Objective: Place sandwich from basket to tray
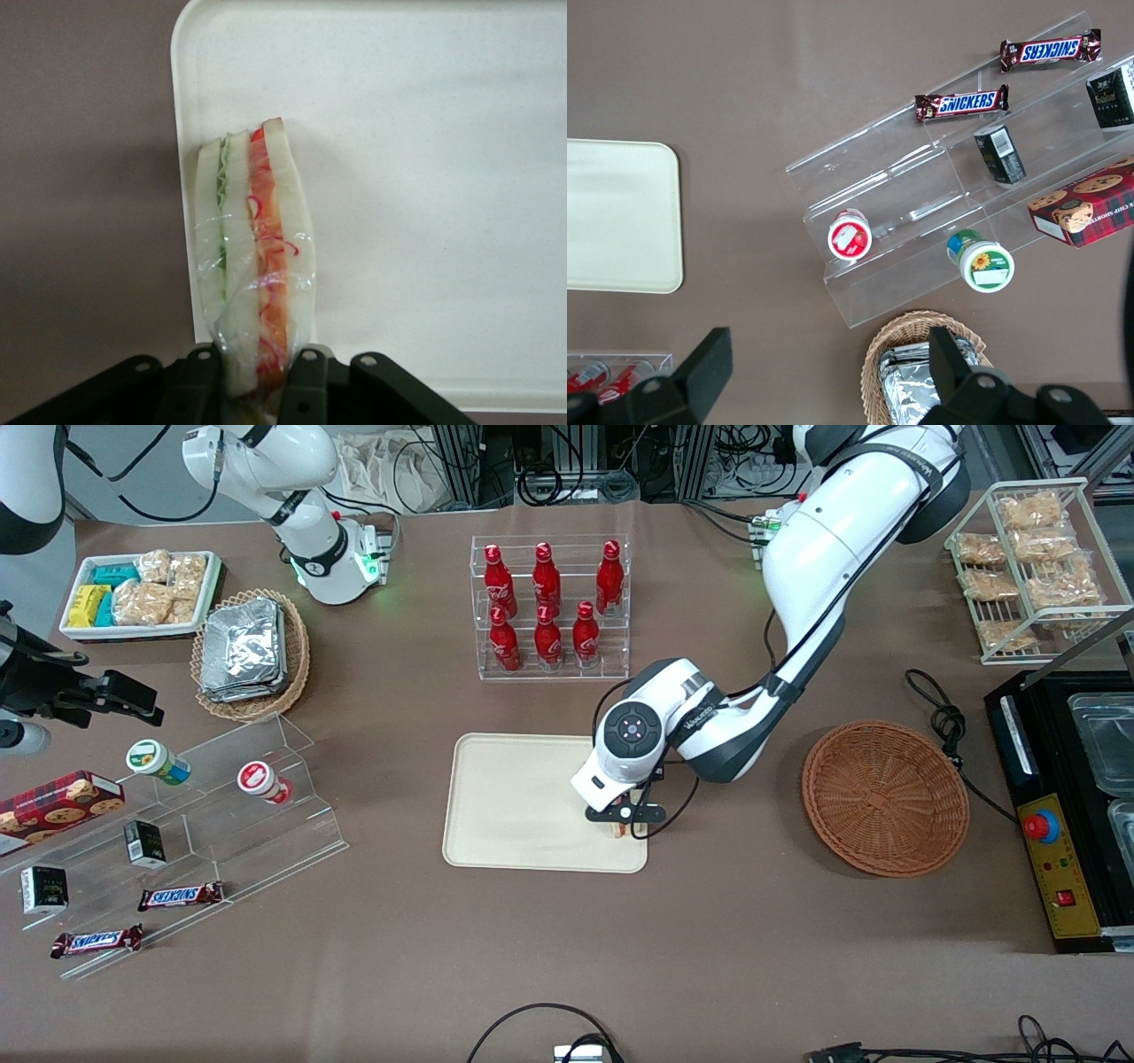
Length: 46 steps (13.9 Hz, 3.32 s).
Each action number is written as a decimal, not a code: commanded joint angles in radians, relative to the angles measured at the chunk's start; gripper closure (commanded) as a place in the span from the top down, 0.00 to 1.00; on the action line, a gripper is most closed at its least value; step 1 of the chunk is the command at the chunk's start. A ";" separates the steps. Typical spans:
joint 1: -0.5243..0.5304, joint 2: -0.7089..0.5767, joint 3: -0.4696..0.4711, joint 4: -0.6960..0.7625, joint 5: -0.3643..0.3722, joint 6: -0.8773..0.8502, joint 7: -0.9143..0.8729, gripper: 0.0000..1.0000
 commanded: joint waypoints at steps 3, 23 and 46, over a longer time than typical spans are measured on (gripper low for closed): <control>0.001 0.007 -0.003 0.034 0.023 -0.024 -0.017 1.00; 0.529 -0.773 -0.101 -0.403 -0.310 -0.229 0.463 1.00; 0.262 -0.846 0.408 -0.356 -0.320 -0.378 0.884 1.00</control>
